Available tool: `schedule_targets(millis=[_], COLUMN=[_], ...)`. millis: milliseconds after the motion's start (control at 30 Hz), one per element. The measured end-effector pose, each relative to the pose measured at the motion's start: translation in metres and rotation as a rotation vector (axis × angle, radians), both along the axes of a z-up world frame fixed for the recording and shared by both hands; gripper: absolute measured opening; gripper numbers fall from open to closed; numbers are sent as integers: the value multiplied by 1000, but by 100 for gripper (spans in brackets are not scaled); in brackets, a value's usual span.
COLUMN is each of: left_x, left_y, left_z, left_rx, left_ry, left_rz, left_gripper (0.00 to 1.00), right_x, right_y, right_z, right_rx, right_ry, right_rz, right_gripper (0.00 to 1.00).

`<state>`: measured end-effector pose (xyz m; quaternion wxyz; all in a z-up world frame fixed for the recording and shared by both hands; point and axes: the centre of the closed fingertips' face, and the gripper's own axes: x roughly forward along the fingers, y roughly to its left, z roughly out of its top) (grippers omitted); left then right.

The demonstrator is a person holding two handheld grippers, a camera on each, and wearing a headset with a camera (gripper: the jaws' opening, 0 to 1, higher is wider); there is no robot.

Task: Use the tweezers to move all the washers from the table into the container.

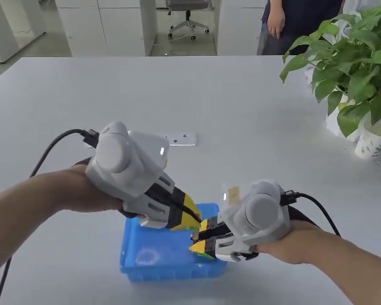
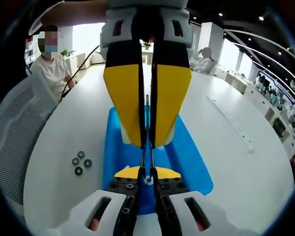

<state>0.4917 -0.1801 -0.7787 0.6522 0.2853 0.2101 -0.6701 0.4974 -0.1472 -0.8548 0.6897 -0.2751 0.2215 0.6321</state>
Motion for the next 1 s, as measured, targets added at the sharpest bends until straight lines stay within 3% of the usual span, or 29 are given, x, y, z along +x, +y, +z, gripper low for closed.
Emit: schedule_targets(millis=[1000], left_x=[-20], left_y=[2], left_z=[47], left_rx=[-26], left_ry=[-31], left_rz=[3], left_gripper=[6], right_x=[-14], right_y=[2], right_z=[48], right_rx=[39], right_ry=[-91], right_rz=[-13], right_gripper=[11])
